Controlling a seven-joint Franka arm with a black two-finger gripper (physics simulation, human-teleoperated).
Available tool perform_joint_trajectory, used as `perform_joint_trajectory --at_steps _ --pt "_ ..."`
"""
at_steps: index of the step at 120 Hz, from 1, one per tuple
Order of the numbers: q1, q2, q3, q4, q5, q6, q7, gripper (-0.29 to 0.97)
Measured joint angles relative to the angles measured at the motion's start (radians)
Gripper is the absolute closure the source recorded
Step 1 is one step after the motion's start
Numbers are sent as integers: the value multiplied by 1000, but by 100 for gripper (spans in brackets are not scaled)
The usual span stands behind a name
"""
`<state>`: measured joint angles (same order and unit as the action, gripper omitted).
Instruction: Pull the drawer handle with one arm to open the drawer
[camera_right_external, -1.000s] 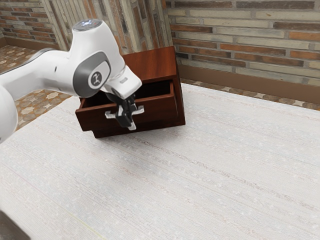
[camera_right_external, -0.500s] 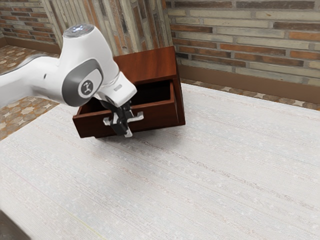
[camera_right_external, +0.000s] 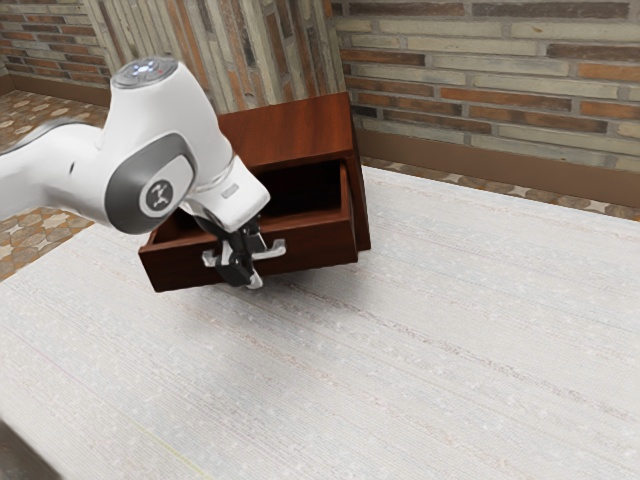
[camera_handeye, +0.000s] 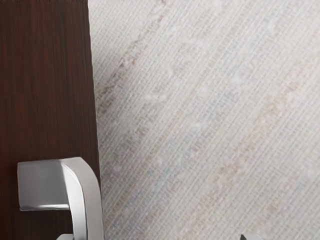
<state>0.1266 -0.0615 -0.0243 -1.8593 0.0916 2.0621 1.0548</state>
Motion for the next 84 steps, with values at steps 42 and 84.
perform_joint_trajectory --at_steps 42,84 --pt "-18 -71 -22 -41 7 5 -20 31" --pt "-19 -92 -33 112 26 -28 -23 12"
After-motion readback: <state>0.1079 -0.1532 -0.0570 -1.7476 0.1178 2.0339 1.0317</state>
